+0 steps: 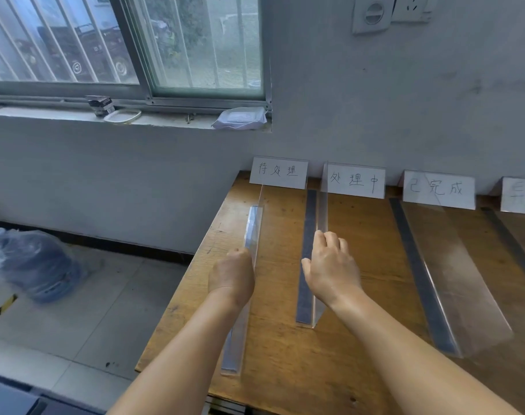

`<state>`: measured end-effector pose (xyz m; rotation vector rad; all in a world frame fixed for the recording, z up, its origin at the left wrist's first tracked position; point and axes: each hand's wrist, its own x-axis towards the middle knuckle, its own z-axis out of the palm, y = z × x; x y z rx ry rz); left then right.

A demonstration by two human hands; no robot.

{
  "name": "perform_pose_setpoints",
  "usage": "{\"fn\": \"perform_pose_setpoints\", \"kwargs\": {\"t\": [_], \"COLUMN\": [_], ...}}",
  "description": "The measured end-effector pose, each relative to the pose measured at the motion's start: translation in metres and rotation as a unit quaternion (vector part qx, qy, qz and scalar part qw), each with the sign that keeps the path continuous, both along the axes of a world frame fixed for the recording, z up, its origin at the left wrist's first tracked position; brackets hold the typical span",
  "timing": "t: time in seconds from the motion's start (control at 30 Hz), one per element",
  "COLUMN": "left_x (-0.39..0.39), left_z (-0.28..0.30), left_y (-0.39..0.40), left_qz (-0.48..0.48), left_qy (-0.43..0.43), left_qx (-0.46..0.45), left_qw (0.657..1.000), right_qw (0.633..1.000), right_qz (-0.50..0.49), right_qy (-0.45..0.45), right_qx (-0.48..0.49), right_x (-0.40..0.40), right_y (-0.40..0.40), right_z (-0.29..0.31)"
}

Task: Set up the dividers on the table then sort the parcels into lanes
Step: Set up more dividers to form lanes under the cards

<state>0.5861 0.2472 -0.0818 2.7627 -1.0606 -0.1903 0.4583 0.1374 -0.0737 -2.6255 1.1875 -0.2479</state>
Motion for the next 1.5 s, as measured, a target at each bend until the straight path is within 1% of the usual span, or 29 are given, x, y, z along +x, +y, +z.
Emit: {"fn": "perform_pose_setpoints", "kwargs": {"t": [0.1,0.27,0.33,0.37,0.43,0.5,0.57,0.67,0.73,0.83,0.87,0.93,1.03,1.1,1.13,1.17,1.2,1.27,1.3,1.33,1.43,1.5], "left_x": [0.01,0.046,0.065,0.075,0.097,0.12,0.139,0.173,0.2,0.235,0.245,0.264,0.289,0.299,0.302,0.302,0.299,0.286,0.279,0.271,0.246,0.231], "left_z": [0.002,0.003,0.003,0.003,0.004,0.0,0.005,0.009,0.011,0.014,0.015,0.018,0.023,0.027,0.028,0.029,0.031,0.032,0.031,0.029,0.019,0.013], "left_y": [0.008,0.04,0.057,0.064,0.08,0.094,0.107,0.125,0.134,0.142,0.143,0.142,0.133,0.125,0.12,0.116,0.112,0.102,0.097,0.091,0.072,0.059], "left_qz": [0.011,0.049,0.05,0.043,0.034,0.033,0.005,-0.038,-0.072,-0.115,-0.122,-0.122,-0.135,-0.133,-0.125,-0.117,-0.112,-0.114,-0.125,-0.144,-0.215,-0.235], "left_qy": [-0.032,-0.092,-0.144,-0.161,-0.193,-0.189,-0.203,-0.229,-0.254,-0.281,-0.284,-0.286,-0.318,-0.327,-0.32,-0.294,-0.247,-0.098,-0.019,0.031,0.1,0.144], "left_qx": [0.009,-0.005,-0.048,-0.073,-0.078,-0.083,-0.095,-0.125,-0.162,-0.208,-0.22,-0.238,-0.28,-0.288,-0.278,-0.266,-0.256,-0.241,-0.231,-0.211,-0.149,-0.123], "left_qw": [0.999,0.995,0.987,0.983,0.977,0.978,0.974,0.965,0.951,0.93,0.925,0.92,0.896,0.89,0.897,0.91,0.928,0.959,0.965,0.966,0.96,0.953], "right_qw": [0.999,0.995,0.992,0.989,0.983,0.977,0.973,0.967,0.965,0.957,0.958,0.964,0.973,0.98,0.983,0.987,0.989,0.993,0.994,0.994,0.991,0.989], "right_qz": [0.036,0.094,0.121,0.136,0.171,0.199,0.218,0.239,0.244,0.251,0.249,0.233,0.202,0.177,0.158,0.135,0.112,0.068,0.045,0.021,-0.053,-0.095], "right_qy": [-0.012,-0.022,-0.033,-0.041,-0.057,-0.07,-0.077,-0.076,-0.07,-0.085,-0.075,-0.055,-0.055,-0.06,-0.07,-0.081,-0.09,-0.094,-0.099,-0.106,-0.118,-0.106], "right_qx": [-0.001,0.021,0.028,0.027,0.02,0.014,0.006,-0.035,-0.064,-0.115,-0.124,-0.117,-0.096,-0.074,-0.059,-0.042,-0.027,-0.01,-0.003,0.008,0.026,0.031], "right_x": [0.014,0.046,0.065,0.075,0.098,0.122,0.151,0.2,0.23,0.269,0.278,0.291,0.301,0.306,0.307,0.309,0.31,0.308,0.305,0.301,0.281,0.265], "right_y": [0.005,0.023,0.032,0.037,0.047,0.056,0.064,0.074,0.079,0.083,0.083,0.083,0.082,0.085,0.085,0.085,0.084,0.082,0.08,0.078,0.07,0.062], "right_z": [0.005,0.011,0.011,0.011,0.011,0.013,0.016,0.015,0.015,0.017,0.019,0.021,0.023,0.03,0.034,0.039,0.043,0.049,0.05,0.049,0.042,0.034]}}
